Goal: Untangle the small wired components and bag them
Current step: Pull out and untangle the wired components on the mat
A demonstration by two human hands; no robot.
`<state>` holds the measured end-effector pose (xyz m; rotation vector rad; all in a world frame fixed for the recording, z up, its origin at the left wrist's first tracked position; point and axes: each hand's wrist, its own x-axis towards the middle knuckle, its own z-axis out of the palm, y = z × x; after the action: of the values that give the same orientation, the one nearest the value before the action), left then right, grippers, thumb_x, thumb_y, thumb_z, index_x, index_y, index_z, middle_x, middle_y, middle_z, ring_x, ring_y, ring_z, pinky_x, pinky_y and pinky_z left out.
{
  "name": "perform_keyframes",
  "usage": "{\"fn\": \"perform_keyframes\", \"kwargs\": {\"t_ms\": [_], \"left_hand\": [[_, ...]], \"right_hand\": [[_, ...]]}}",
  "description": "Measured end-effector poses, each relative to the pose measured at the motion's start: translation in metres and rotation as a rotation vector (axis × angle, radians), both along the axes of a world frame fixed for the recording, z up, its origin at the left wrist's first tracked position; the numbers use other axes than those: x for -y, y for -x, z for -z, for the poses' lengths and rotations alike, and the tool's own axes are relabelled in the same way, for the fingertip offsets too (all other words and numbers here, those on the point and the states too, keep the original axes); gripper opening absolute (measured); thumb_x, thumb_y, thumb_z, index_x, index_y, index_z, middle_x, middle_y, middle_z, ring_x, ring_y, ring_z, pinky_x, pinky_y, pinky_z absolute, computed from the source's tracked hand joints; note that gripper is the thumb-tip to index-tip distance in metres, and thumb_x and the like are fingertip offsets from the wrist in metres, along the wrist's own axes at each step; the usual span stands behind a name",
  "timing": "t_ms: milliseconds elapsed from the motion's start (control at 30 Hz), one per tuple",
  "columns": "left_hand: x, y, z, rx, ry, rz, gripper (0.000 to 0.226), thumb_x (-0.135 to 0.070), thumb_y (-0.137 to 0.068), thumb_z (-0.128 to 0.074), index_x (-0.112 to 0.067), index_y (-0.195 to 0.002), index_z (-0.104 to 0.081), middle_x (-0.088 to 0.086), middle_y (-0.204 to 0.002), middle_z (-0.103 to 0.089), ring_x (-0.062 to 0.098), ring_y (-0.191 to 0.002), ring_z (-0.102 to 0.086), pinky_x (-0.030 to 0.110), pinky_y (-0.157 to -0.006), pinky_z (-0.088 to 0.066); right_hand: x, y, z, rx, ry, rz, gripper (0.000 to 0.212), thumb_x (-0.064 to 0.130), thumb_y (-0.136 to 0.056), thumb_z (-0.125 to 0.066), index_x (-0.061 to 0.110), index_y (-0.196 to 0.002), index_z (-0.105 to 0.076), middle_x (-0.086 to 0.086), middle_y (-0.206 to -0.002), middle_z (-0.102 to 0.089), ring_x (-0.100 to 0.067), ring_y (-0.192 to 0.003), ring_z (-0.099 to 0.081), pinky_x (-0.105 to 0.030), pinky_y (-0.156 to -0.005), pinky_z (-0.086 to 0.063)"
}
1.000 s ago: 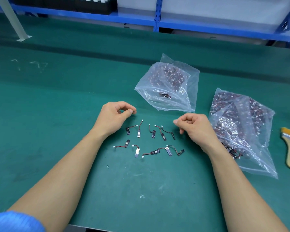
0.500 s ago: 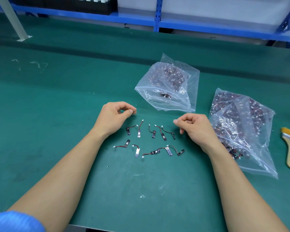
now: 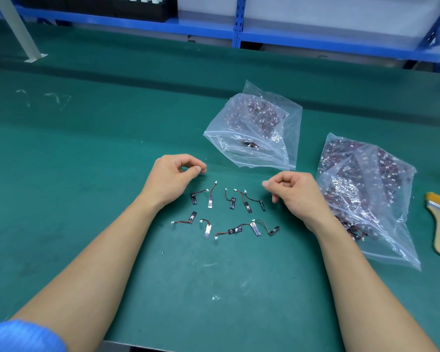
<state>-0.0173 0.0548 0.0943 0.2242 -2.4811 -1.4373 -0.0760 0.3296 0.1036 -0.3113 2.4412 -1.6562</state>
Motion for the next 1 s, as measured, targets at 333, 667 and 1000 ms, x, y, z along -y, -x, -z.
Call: {"fn": "perform_keyframes", "kwargs": {"t_ms": [333,667,1000], "left_hand": [[0.0001,0.0003,0.0009,0.002,-0.004,0.005,0.018,-0.022,-0.094,-0.065,-0.034,-0.085,-0.075,-0.023,-0.089,-0.074,0.018,-0.065,-0.047,0.028,-0.071,-0.047],[-0.002,-0.0017,-0.0023,0.005,0.026,0.003,0.017,-0.021,-0.094,-0.065,-0.033,-0.086,-0.075,-0.023,-0.089,-0.074,0.036,-0.072,-0.057,0.037,-0.078,-0.053],[-0.0033,-0.0023,-0.0033,0.011,0.017,-0.003,0.017,-0.021,-0.094,-0.065,-0.032,-0.086,-0.075,-0.022,-0.089,-0.074,0.036,-0.075,-0.058,0.039,-0.081,-0.053]], "right_hand": [[-0.0001,-0.0008,-0.0002,-0.001,-0.001,0.0,0.021,0.023,-0.087,-0.077,0.012,-0.07,-0.069,0.002,-0.05,-0.061,-0.006,-0.044,-0.041,-0.011,-0.045,-0.034],[-0.0002,0.0001,0.0003,0.0,-0.005,-0.002,0.021,0.023,-0.087,-0.077,0.013,-0.071,-0.069,0.003,-0.05,-0.061,-0.006,-0.044,-0.041,-0.011,-0.046,-0.035],[0.0,-0.0004,-0.0004,-0.001,-0.015,-0.001,0.022,0.024,-0.087,-0.077,0.014,-0.069,-0.069,0.002,-0.051,-0.061,-0.007,-0.045,-0.042,-0.011,-0.046,-0.035]]}}
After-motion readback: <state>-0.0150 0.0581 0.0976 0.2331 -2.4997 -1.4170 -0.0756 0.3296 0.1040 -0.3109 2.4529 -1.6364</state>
